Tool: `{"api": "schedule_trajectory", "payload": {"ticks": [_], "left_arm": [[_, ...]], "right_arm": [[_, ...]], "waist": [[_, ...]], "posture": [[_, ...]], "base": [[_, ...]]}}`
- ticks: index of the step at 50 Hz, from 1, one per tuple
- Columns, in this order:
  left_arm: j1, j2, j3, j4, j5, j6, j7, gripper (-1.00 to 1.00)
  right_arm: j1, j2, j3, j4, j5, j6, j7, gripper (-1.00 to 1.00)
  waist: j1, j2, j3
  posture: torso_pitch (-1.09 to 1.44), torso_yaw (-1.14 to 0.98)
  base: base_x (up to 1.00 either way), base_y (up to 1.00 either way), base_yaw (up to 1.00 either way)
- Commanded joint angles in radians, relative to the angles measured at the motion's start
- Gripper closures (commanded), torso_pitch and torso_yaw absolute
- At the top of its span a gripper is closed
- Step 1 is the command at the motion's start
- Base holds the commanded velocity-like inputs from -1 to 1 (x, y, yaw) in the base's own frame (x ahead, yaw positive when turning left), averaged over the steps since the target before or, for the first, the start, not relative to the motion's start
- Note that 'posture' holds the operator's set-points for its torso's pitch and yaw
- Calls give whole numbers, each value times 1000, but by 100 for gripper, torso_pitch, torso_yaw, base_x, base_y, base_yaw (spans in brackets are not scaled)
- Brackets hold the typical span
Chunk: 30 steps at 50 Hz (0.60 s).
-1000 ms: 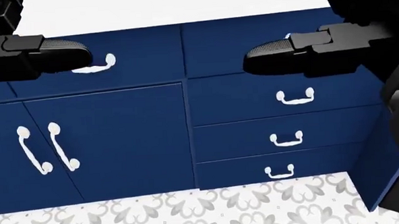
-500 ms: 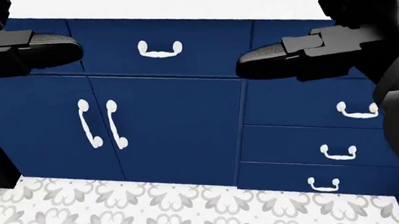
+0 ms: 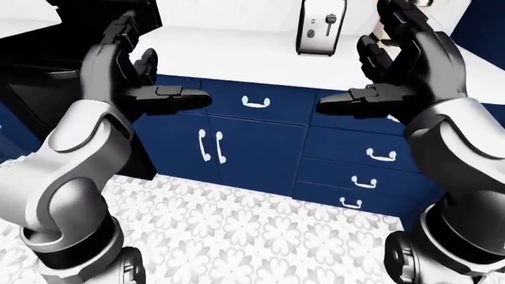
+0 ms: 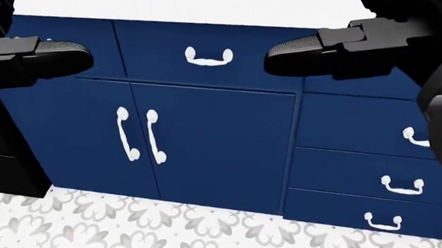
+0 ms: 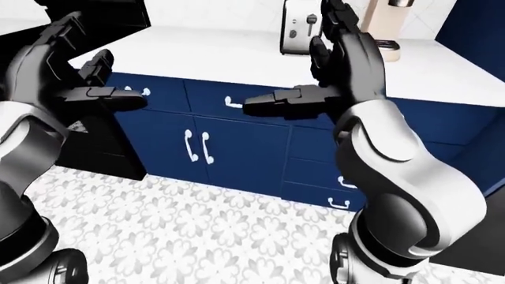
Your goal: Push down the lever of the toaster to turn it on.
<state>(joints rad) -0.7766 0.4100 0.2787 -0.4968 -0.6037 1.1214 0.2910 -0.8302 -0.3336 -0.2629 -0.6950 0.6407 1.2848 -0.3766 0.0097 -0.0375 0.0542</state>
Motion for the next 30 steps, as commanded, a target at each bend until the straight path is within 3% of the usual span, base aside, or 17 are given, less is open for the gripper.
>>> {"api": "schedule_trajectory", "payload": {"ticks": [1,2,3,5,7,10,13,15,16,17,18,19,27,30], "left_arm": [[-35,5,0,-23,-9,-24,-5,-100],[-31,6,-2,-18,-6,-32,-8,-100],[-30,6,-3,-18,-5,-33,-9,-100],[-36,5,-2,-23,-9,-25,-4,-100],[-31,6,-1,-19,-7,-33,-8,-100],[-38,6,2,-26,-14,-21,-1,-100],[-36,6,2,-28,-17,-20,1,-100],[-36,8,2,-23,-16,-25,-2,-100],[-36,8,2,-23,-16,-26,-1,-100],[-40,7,5,-29,-21,-16,5,-100],[-40,7,4,-29,-22,-16,6,-100],[-39,8,3,-28,-22,-19,5,-100],[-36,9,1,-28,-24,-23,6,-100],[-35,10,0,-27,-23,-25,5,-100]], "right_arm": [[-20,-16,-16,-2,-1,-29,-15,-100],[-20,-18,-17,-2,3,-29,-17,-100],[-20,-19,-16,-1,5,-30,-18,-100],[-18,-22,-15,1,10,-35,-23,-100],[-15,-24,-12,4,14,-40,-26,-100],[-15,-28,-14,2,23,-38,-33,-100],[-10,-31,-13,2,28,-43,-35,-100],[-9,-33,-11,4,29,-46,-36,-100],[-8,-34,-9,6,29,-48,-37,-100],[-10,-34,-8,5,31,-46,-39,-100],[-10,-34,-9,5,33,-45,-41,-100],[-12,-35,-11,3,36,-43,-43,-100],[-13,-39,-13,3,48,-44,-52,-100],[-11,-41,-11,4,50,-48,-55,-100]], "waist": [[-6,-2,-12],[-4,-18,-11],[-7,0,-12],[0,-10,-19],[0,-4,-28],[-2,14,-19],[-11,51,-16],[-21,101,-25],[-21,140,-38],[-13,94,-26],[-20,116,-21],[-13,110,-24],[-3,43,-21],[5,-2,-28]], "posture": [[0,0],[0,0],[0,0],[0,0],[0,0],[0,0],[0,0],[0,0],[0,0],[0,0],[0,0],[0,0],[0,0],[0,0]], "base": [[19,5,0],[19,5,0],[19,5,0],[19,5,0],[19,8,0],[19,9,0],[19,9,0],[19,10,0],[19,9,0],[20,9,0],[18,9,0],[19,9,0],[19,6,0],[19,0,0]]}}
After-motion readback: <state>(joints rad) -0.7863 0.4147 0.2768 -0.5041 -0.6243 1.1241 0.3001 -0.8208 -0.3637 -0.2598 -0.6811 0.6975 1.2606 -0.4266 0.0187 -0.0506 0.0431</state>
